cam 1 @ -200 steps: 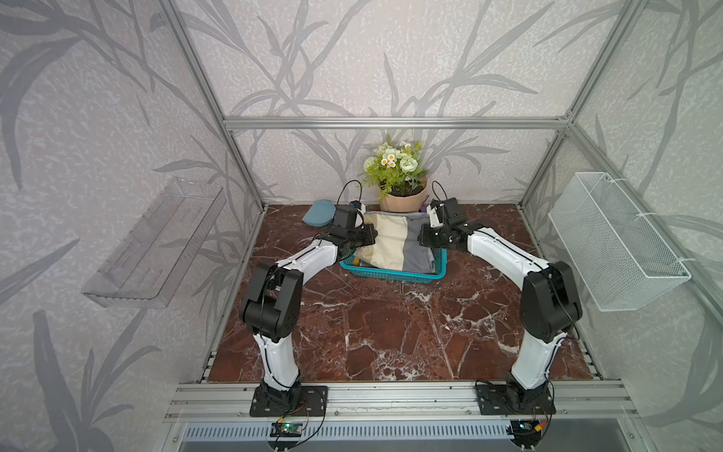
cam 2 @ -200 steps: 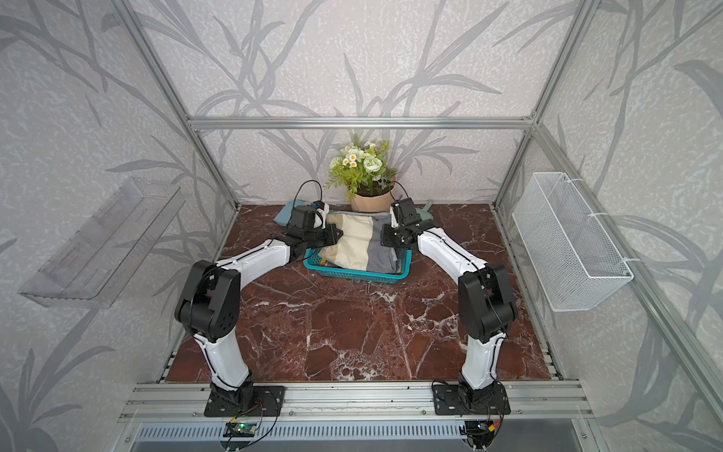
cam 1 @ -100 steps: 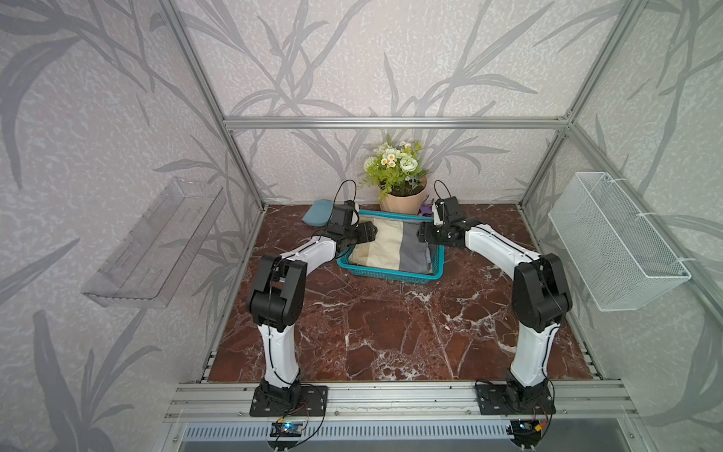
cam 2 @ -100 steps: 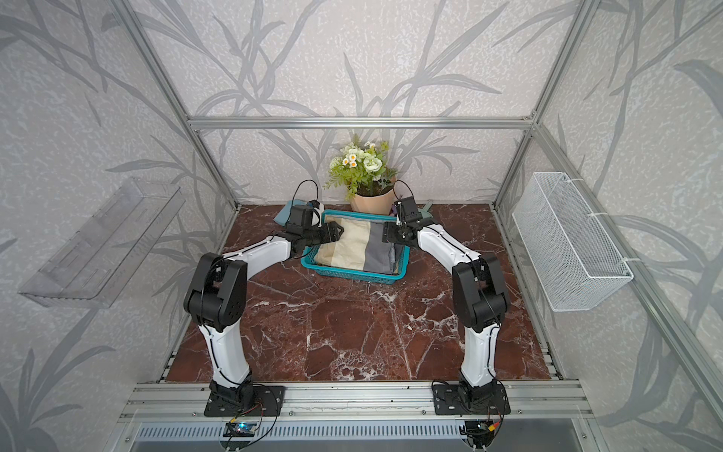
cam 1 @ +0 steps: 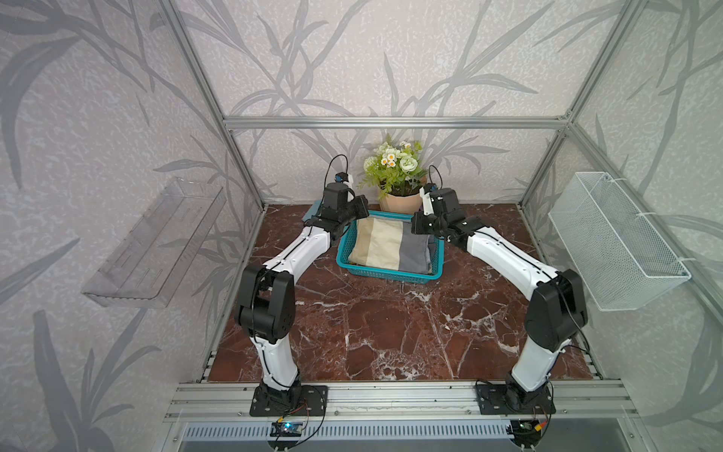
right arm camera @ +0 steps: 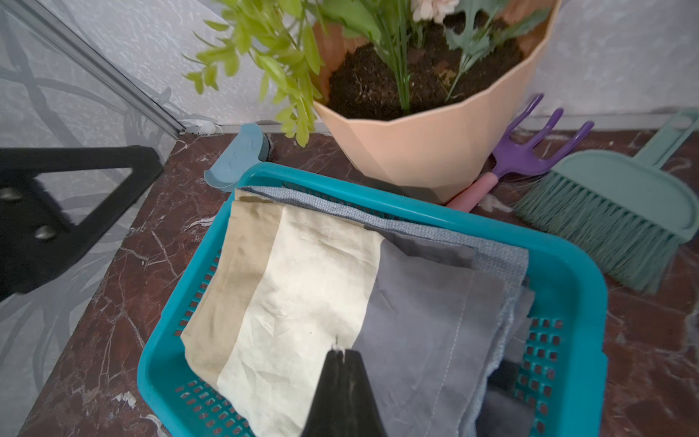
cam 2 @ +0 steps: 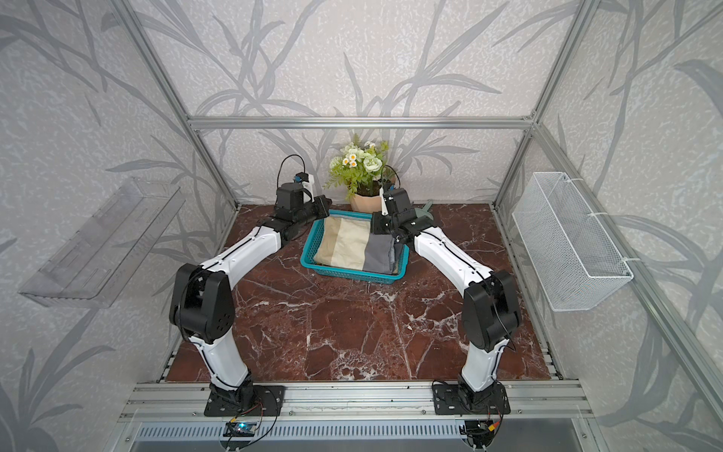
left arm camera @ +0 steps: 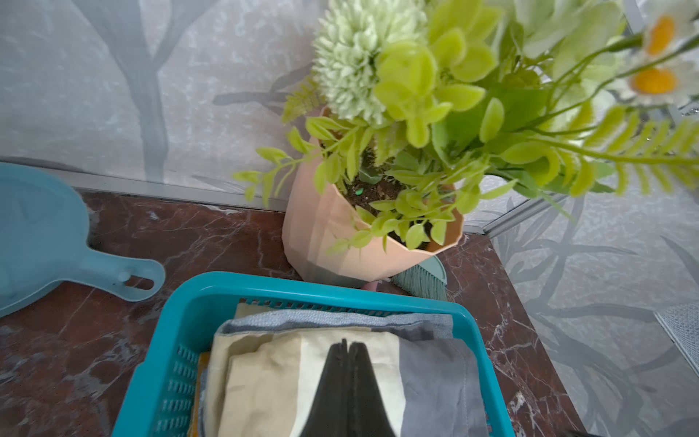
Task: Put the folded pillowcase in the basket
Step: Place the pillowcase in the basket.
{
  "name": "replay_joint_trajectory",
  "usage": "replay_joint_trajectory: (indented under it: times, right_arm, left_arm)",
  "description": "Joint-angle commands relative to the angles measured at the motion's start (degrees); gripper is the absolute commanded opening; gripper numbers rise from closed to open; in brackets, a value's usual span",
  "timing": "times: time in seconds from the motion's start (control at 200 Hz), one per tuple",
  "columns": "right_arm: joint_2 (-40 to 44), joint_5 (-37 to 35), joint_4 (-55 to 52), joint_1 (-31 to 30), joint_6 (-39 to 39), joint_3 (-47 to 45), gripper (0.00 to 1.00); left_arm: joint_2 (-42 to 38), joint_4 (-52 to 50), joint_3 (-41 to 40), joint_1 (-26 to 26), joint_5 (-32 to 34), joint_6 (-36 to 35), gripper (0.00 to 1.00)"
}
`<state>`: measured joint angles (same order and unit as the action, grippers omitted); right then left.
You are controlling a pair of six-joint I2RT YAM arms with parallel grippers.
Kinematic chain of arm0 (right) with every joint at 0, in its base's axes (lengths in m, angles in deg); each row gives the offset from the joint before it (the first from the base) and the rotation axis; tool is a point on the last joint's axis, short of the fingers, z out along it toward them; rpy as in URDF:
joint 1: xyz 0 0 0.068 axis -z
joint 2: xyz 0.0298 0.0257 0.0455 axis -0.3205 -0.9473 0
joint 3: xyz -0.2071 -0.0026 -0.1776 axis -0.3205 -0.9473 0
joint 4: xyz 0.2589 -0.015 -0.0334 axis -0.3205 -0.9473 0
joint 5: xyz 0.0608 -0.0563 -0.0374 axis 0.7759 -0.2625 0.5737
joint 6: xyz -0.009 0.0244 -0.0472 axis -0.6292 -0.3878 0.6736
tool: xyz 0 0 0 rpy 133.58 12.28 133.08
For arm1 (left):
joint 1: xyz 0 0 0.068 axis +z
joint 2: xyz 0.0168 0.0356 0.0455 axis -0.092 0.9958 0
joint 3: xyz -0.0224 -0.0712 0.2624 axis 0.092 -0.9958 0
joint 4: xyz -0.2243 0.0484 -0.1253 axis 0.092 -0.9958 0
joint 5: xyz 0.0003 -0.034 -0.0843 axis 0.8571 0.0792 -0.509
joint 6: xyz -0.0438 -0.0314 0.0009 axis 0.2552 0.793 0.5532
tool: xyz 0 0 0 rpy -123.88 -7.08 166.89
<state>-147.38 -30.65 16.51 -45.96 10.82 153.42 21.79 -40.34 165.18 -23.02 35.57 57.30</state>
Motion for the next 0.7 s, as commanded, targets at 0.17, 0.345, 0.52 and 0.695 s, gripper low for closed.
replay_joint_trajectory:
  times: [0.17, 0.345, 0.52, 0.695]
  right_arm:
    - [-12.4, -2.2, -6.9, 1.0, -2.4, 4.1, 0.00]
    - [-14.7, -3.3, -9.6, 2.3, -4.0, 1.0, 0.00]
    - [-13.9, -4.1, -8.9, 2.5, -3.3, -2.0, 0.00]
    - [-10.7, -2.9, -8.2, 2.4, -2.0, -1.8, 0.27]
  left_arm:
    - [5.4, 2.9, -7.1, -1.8, 1.7, -0.1, 0.00]
    - [7.9, 4.2, -12.1, -1.4, 5.2, -1.4, 0.00]
    - [9.9, 3.2, -12.7, -0.2, 7.3, -1.6, 0.00]
    - [6.5, 2.0, -11.5, 0.2, 6.6, -2.2, 0.00]
